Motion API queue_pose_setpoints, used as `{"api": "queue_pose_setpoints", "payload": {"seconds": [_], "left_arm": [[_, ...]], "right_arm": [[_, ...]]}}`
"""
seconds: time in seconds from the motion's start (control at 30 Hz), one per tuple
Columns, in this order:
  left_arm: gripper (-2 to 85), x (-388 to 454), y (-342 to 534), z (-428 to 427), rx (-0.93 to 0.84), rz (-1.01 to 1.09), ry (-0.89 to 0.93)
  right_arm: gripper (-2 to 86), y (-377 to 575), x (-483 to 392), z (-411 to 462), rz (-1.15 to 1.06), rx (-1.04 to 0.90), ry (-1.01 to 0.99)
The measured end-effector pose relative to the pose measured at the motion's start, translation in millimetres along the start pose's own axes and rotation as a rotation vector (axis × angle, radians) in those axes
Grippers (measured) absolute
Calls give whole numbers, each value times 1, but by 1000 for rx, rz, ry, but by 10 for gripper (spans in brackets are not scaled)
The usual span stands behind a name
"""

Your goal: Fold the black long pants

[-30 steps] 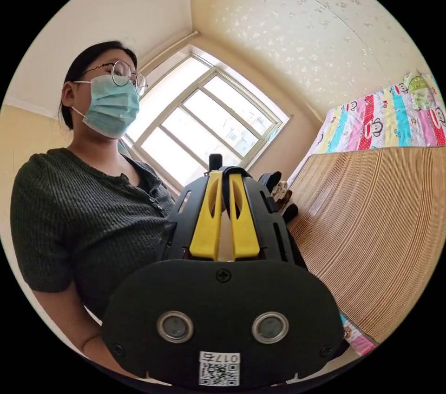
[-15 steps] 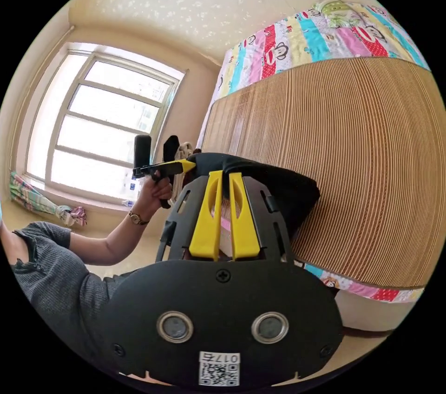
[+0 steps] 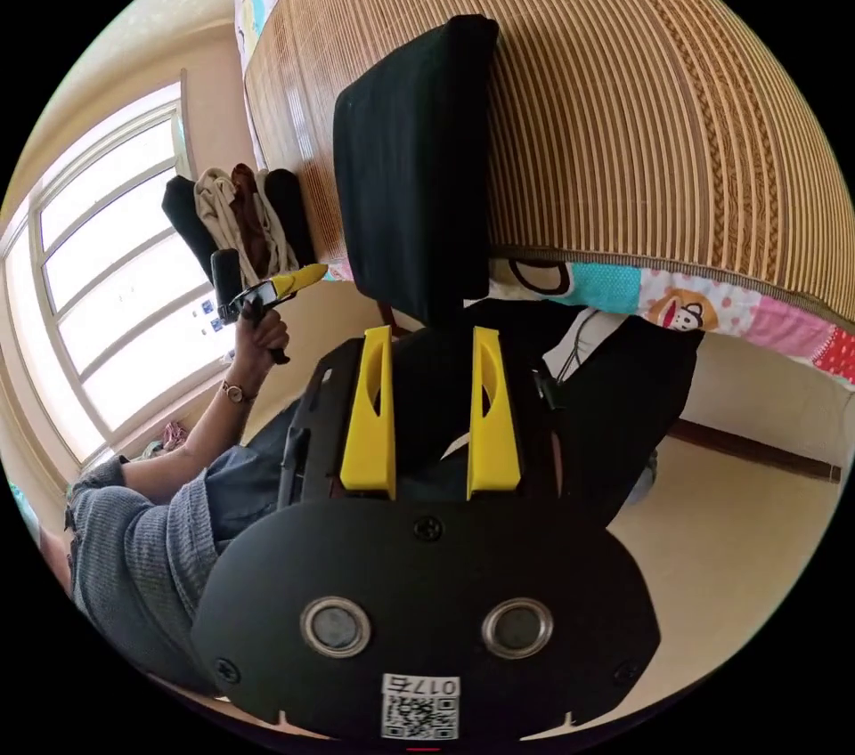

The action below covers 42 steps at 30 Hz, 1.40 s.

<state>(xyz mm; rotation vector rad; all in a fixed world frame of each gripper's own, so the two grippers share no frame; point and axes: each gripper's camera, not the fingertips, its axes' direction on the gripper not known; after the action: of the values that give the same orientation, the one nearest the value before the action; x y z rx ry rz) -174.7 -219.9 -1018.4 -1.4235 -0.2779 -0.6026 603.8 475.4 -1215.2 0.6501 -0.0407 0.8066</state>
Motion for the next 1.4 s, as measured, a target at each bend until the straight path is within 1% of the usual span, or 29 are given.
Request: {"api": "queue_pose_setpoints", "payload": {"seconds": [0.03, 0.07, 0.13, 0.2, 0.27, 0.3, 0.4, 0.47, 0.53, 0.6, 0.7, 0.77, 0.8, 0.87, 0.9, 0.97, 1.03, 1.1, 1.2, 1.23, 1.27, 1.3, 1.37, 1.4], "left_arm": [[178, 0, -19, 1, 31, 21, -9], [181, -4, -39, 7, 25, 4, -26], [183, -11, -65, 18, -12, -27, -65], [183, -22, -82, 33, -60, -75, -143], [176, -36, -93, 63, -198, -117, -163], [170, -38, -94, 71, -239, -116, -155], [150, -42, -97, 78, -221, -155, -169], [134, -45, -97, 76, -233, -161, -170], [122, -49, -94, 71, -242, -160, -193], [115, -55, -90, 60, -232, -176, -233], [113, -66, -81, 29, -177, -216, -343], [111, -70, -76, -6, -100, -249, -481], [109, -70, -75, -17, -73, -255, -515], [87, -65, -70, -60, 62, -278, -655], [89, -63, -68, -70, 102, -272, -669], [95, -54, -59, -105, 243, -249, -675], [96, -52, -50, -118, 305, -249, -656], [96, -55, -40, -118, 318, -251, -623], [88, -81, -17, -87, 229, -332, -582], [85, -98, -4, -65, 153, -377, -563], [82, -117, 12, -39, 53, -426, -539], [79, -127, 21, -25, -3, -455, -523], [71, -169, 72, 38, -293, -618, -415], [69, -177, 87, 52, -367, -662, -386]], "right_arm": [[142, -9, 0, -3, -1, 13, -8], [151, -27, 0, -8, -2, 40, -26], [162, -52, 2, -11, 4, 69, -56], [168, -78, 11, -7, 40, 83, -98], [165, -90, 18, 3, 60, 57, -141], [158, -94, 20, 10, 67, 35, -161], [135, -91, 23, 8, 95, 101, -123], [123, -89, 25, 6, 98, 121, -145], [113, -88, 27, 7, 120, 110, -196], [106, -91, 19, 19, 116, 60, -200], [103, -107, -6, 44, 80, -27, -172], [103, -119, -24, 61, 61, -61, -179], [103, -129, -37, 73, 51, -79, -186], [104, -146, -57, 91, 43, -106, -197], [104, -157, -70, 104, 40, -117, -210], [105, -174, -90, 122, 35, -126, -234], [104, -191, -111, 142, 18, -142, -253], [103, -215, -139, 166, -8, -173, -256], [101, -235, -166, 174, -39, -183, -243], [100, -236, -170, 173, -50, -185, -215], [95, -237, -176, 167, -87, -193, -149], [87, -234, -177, 156, -138, -182, -113], [70, -225, -167, 132, -171, -143, -132], [53, -217, -152, 115, -165, -127, -164]]}}
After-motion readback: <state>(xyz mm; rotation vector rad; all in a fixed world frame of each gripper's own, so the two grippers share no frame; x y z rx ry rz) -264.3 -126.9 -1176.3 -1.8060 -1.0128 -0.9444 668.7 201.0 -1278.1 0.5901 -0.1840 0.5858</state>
